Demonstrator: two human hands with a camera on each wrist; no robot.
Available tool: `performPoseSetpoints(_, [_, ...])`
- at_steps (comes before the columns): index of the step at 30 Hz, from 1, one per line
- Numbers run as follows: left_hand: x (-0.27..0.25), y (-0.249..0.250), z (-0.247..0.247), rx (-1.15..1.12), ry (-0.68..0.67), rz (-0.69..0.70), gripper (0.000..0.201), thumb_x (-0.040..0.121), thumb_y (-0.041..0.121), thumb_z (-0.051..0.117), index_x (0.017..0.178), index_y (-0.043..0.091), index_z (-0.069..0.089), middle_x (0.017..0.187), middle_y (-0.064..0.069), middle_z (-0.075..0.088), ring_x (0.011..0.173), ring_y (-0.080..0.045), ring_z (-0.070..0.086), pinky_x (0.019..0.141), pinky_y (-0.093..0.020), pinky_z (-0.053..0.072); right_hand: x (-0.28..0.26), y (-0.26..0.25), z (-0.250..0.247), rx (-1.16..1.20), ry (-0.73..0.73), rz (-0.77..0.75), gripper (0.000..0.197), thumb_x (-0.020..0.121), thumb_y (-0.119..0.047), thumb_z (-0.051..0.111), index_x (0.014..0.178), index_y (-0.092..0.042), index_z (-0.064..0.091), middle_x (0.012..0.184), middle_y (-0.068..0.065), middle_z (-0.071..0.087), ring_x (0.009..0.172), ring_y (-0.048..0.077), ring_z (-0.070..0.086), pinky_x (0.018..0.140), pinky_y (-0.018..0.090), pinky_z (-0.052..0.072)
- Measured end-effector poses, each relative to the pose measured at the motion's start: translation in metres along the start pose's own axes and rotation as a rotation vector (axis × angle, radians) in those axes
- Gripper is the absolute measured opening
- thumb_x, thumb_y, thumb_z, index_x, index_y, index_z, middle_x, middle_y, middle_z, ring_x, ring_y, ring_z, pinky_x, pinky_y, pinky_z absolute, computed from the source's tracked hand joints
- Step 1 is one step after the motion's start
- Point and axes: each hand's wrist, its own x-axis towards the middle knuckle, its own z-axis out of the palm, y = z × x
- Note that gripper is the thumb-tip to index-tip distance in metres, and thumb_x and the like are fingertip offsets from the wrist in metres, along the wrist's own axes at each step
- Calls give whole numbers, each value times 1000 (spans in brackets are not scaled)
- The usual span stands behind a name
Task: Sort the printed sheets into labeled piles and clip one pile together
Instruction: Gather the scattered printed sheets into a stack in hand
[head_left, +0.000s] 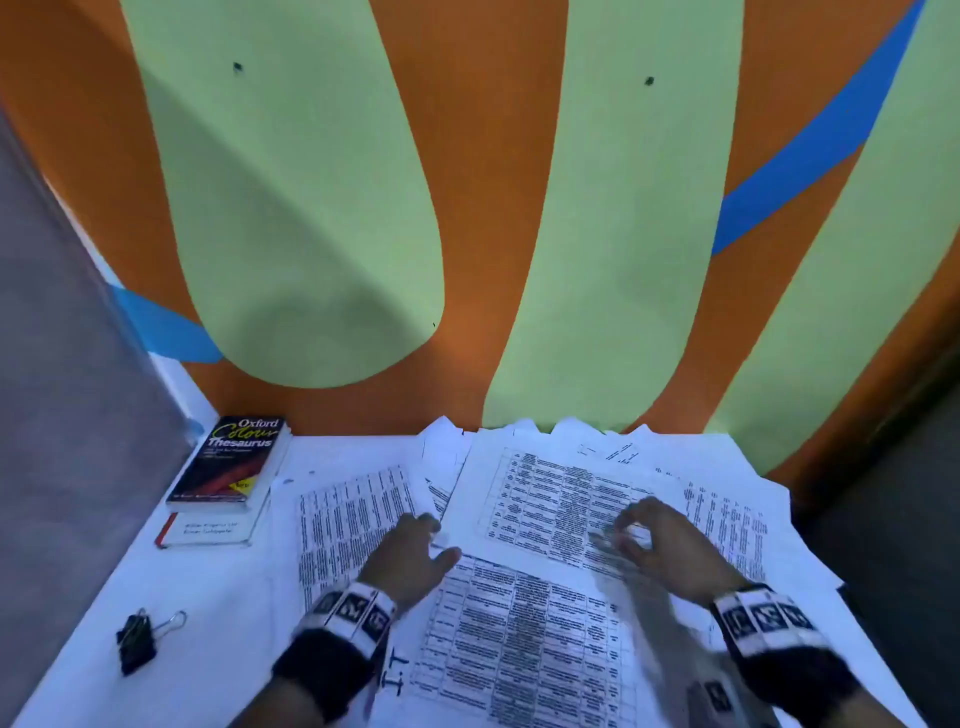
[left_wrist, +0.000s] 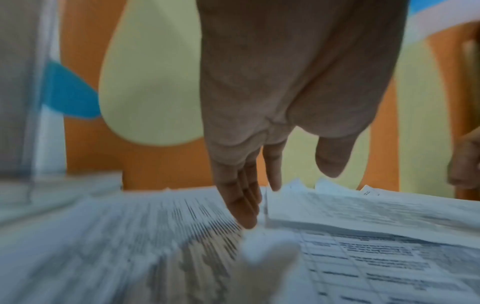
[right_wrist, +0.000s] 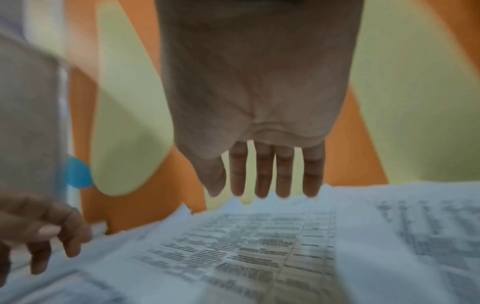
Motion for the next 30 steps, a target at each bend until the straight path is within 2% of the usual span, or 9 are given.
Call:
performPoseSetpoints(4, [41,26,8,75,-86,-127,75,89,50,52,145,8,23,146,-17,33,128,-33,44,102,-42,42,70,-6,-5,-88,-33,117,41,87,-34,63,125,-22,53,136,7,46,125,26,46,100,43,43])
performPoseSetpoints(11, [55,22,28,145,4,-219,87,80,44,67,144,8,22,141,-17,35,128,-36,42,103,-42,41,125,6,11,-210,-206,187,113,60,-49,81,149,-25,16,152,10,27,138,31,32,108,51,35])
performPoseSetpoints(15, [53,11,35,175,12,-233,93,76,42,73,144,8,21,142,-17,26,131,-39,32,108,-42,35,136,12,16,-330,-263,153,119,57,-55,82,149,-24,13,143,14,35,134,36,34,105,51,38])
performPoseSetpoints(18, [54,7,39,147,29,-224,89,76,41,74,142,8,25,143,-16,20,132,-39,27,107,-43,36,143,7,10,-335,-315,157,106,62,-50,81,147,-21,24,148,7,38,135,31,37,107,47,35])
performPoseSetpoints(20, [53,3,42,126,42,-210,87,77,40,74,142,8,26,143,-15,20,132,-37,26,104,-44,39,144,5,3,-327,-270,138,68,77,-41,72,134,-19,43,144,5,43,130,26,43,103,45,36])
performPoseSetpoints(22, [52,-1,43,133,66,-179,85,78,42,73,142,8,27,141,-14,22,131,-36,28,103,-44,40,143,8,-12,-250,-177,88,31,84,-33,65,108,-15,58,127,11,56,113,26,54,89,39,43])
performPoseSetpoints(24, [52,-7,42,166,76,-159,87,78,46,72,143,10,26,140,-15,25,129,-36,31,103,-44,39,135,16,-38,-126,-87,48,25,81,-30,72,91,-8,66,96,12,66,84,23,59,67,29,42])
performPoseSetpoints(26, [52,-11,39,155,66,-162,88,76,46,73,143,12,25,140,-15,28,129,-36,34,102,-45,40,120,23,-70,-78,-36,10,25,78,-31,77,82,-8,68,76,7,64,66,18,55,55,27,37])
performPoseSetpoints(30, [53,-13,33,68,67,-179,76,71,41,78,129,13,40,126,-14,45,119,-34,44,95,-44,44,79,23,-108,51,-247,-57,10,78,-26,76,84,-20,71,79,-9,69,68,0,61,57,13,44])
